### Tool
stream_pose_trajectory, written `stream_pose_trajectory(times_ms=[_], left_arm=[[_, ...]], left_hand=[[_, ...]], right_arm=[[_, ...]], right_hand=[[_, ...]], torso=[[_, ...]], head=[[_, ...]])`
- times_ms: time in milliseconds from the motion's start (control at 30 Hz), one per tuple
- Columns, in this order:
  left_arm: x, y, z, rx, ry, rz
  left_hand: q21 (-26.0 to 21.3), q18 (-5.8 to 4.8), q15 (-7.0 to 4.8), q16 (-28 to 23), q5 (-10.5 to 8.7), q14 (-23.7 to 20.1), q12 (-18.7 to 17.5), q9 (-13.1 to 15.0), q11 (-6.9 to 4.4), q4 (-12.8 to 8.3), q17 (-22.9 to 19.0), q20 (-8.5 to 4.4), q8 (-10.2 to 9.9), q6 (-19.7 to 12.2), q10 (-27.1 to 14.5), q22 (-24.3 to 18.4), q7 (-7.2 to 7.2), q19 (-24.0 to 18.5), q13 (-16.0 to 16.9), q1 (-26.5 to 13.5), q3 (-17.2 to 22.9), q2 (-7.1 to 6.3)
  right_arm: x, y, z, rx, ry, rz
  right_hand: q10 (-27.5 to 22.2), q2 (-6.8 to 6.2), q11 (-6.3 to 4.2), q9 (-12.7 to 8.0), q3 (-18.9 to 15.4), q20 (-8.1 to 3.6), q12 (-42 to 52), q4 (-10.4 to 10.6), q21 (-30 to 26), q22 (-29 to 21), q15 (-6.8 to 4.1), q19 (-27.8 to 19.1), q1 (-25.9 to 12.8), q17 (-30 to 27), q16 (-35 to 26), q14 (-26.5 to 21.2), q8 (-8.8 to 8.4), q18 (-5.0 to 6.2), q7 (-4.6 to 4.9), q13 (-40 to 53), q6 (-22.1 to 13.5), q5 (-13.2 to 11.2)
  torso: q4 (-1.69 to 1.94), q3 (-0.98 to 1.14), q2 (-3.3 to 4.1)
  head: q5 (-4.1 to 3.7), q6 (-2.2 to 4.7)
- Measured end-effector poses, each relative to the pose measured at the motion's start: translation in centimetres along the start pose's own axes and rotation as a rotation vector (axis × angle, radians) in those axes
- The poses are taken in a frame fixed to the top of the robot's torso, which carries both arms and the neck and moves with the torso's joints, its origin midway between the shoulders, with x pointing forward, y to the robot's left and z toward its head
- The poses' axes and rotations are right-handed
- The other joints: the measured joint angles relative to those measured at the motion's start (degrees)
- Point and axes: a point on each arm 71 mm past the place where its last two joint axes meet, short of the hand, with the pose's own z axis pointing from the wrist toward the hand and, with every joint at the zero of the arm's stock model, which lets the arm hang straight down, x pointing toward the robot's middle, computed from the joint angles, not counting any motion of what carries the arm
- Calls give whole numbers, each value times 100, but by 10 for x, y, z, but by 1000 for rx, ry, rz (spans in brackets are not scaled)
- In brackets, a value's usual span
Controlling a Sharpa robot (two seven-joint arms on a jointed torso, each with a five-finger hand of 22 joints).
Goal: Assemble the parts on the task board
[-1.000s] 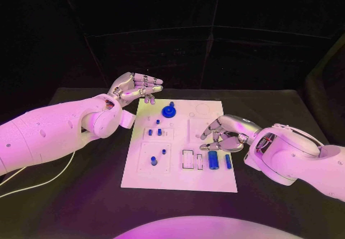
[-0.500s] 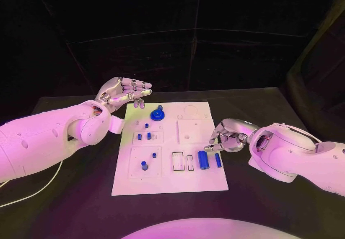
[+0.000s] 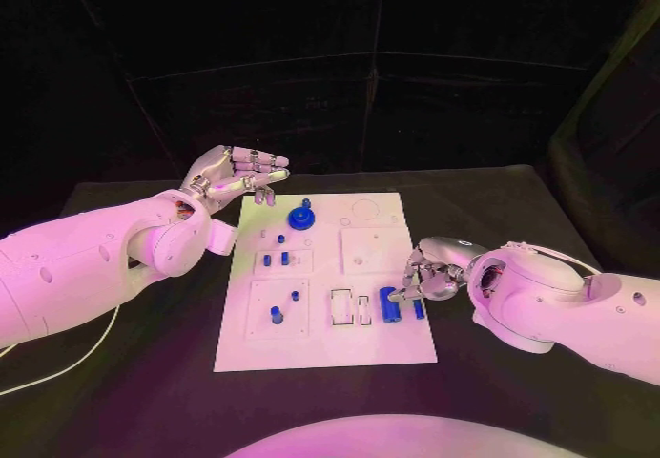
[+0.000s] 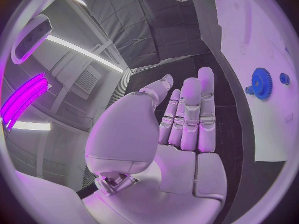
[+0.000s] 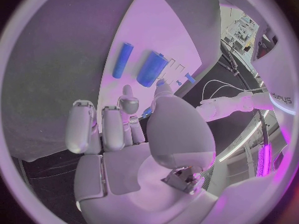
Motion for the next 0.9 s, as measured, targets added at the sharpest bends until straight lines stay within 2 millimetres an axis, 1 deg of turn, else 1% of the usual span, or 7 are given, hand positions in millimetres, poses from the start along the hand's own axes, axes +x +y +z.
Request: stream_pose_trajectory(times_ms=[67, 367, 467, 533, 600, 767, 900], left_arm=[[0, 0, 0, 0, 0, 0], [0, 0, 0, -1, 1, -1], [0, 0, 0, -1, 2, -1], [0, 0, 0, -2, 2, -1], [0, 1, 0, -2, 1, -1], [-1, 1, -1, -3, 1, -1], [-1, 1, -1, -4, 1, -1]], left_hand=[[0, 0, 0, 0, 0, 0, 0, 0, 0, 0, 0, 0, 0, 0, 0, 0, 0, 0, 0, 0, 0, 0], [-2, 0, 0, 0, 0, 0, 0, 0, 0, 0, 0, 2, 0, 0, 0, -1, 0, 2, 0, 0, 0, 0], [-23, 0, 0, 0, 0, 0, 0, 0, 0, -16, -5, 16, 21, 0, 0, -8, 0, 16, -1, 21, -16, 21], [-23, 0, 0, 0, 0, 0, 0, 0, 0, -16, -5, 20, 21, 0, 0, -8, 0, 20, -1, 21, -16, 21], [-23, 0, 0, 0, 0, 0, 0, 0, 0, -16, -5, 20, 21, 0, 0, -8, 0, 20, -1, 21, -16, 21], [-23, 0, 0, 0, 0, 0, 0, 0, 0, -16, -5, 20, 21, 0, 0, -7, 0, 20, -1, 21, -16, 21], [-23, 0, 0, 0, 0, 0, 0, 0, 0, -16, -5, 20, 21, 0, 0, -7, 0, 20, -1, 21, -16, 21]], right_arm=[[1, 0, 1, 3, 5, -6], [11, 9, 5, -6, 36, -19], [14, 10, 6, -9, 44, -21], [17, 11, 7, -10, 49, -26], [19, 12, 7, -13, 51, -31], [20, 14, 9, -19, 45, -42], [20, 16, 10, -24, 42, -48]], right_hand=[[0, -25, 0, 37, 0, 0, 0, 0, 0, 3, 0, 0, -49, 1, 0, 0, 41, 0, -13, 29, -26, -12], [0, -12, 0, 109, 0, 0, 25, 0, 0, 17, 0, 0, -105, 18, 22, 0, 112, 0, 1, 93, -40, -34], [0, -10, 1, 154, 14, 0, 47, -14, 22, 18, -20, 0, -103, 24, 22, 21, 181, 0, 1, 129, -39, -34], [0, 61, 1, 213, 39, 0, 47, -39, 22, 30, -33, -1, -19, 34, 22, 8, 243, 0, -11, 168, -52, -34], [1, 50, -1, 261, 40, 0, 69, -39, 22, 38, -41, -1, 65, 43, 29, 0, 264, 1, -19, 197, -57, -34], [21, 89, -20, 312, 56, -12, 69, -22, 22, 57, -41, 11, 104, 65, 46, 0, 312, 1, -26, 242, -46, -34], [33, 194, -32, 367, 71, -21, 69, -37, 26, 62, -41, 20, 208, 70, 46, 0, 348, 1, -29, 278, -46, 102]], torso=[[-1, -1, 0], [-4, -4, 0], [-4, -4, 1], [-1, -5, 2], [-1, -7, 2], [-2, -5, 3], [-4, -5, 3]], head=[[1, 0], [-9, -6], [-16, -10], [-27, -11], [-30, -7], [-14, -9], [-13, -10]])
